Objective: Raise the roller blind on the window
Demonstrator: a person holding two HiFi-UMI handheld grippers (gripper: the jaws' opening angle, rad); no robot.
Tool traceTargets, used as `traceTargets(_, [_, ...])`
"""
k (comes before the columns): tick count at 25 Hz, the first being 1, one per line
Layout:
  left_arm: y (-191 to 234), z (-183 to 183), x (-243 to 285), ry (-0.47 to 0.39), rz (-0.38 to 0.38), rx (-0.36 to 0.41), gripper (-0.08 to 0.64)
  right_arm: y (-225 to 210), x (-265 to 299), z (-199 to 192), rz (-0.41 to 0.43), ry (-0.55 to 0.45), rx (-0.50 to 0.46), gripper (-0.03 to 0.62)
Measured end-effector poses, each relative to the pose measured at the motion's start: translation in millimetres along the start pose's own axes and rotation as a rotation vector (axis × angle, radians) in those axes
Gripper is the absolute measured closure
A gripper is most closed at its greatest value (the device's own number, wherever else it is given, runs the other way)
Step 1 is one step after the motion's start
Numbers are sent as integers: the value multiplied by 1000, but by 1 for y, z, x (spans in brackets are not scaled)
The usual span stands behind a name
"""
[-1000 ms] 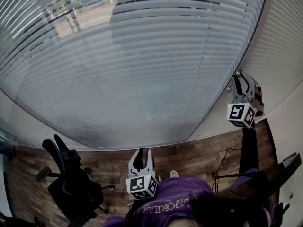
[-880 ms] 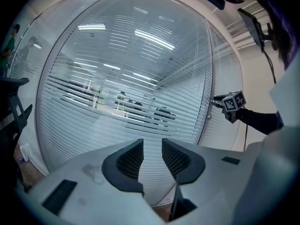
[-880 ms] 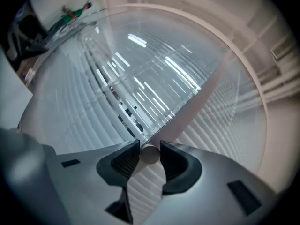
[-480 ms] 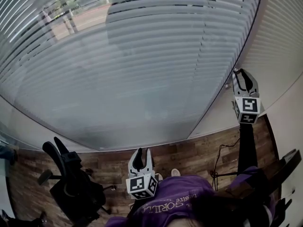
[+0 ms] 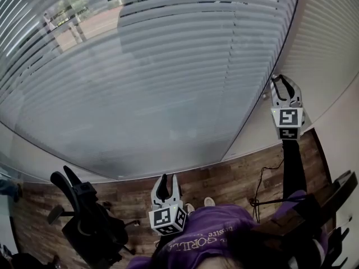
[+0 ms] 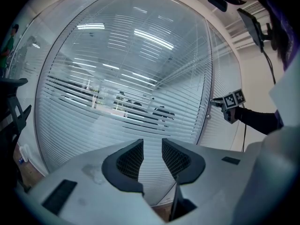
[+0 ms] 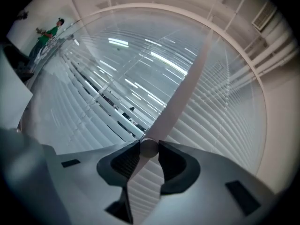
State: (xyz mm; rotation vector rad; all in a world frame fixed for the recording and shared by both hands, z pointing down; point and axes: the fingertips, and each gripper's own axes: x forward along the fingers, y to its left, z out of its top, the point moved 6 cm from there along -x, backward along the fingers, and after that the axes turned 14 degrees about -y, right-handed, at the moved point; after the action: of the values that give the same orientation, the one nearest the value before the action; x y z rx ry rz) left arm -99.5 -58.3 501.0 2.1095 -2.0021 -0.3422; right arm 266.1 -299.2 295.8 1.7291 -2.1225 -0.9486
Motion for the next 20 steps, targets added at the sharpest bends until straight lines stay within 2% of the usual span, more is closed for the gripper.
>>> traceTargets(5, [1, 2, -1, -3, 4, 1, 437, 2, 1, 1, 24, 19, -160, 469])
traceTargets(10, [2, 3, -1, -1, 3, 1, 436, 6, 2, -2, 37, 55, -363, 469])
traceTargets(13, [2, 3, -1, 1, 4, -2, 436, 8, 2, -1, 42, 71, -445, 468])
traceTargets(17, [2, 2, -1, 1, 2, -2, 436, 9, 2, -4, 40, 68, -474, 468])
traceTargets(20, [2, 2, -1, 0, 2, -3, 436, 9, 3, -4, 29, 57, -433, 468])
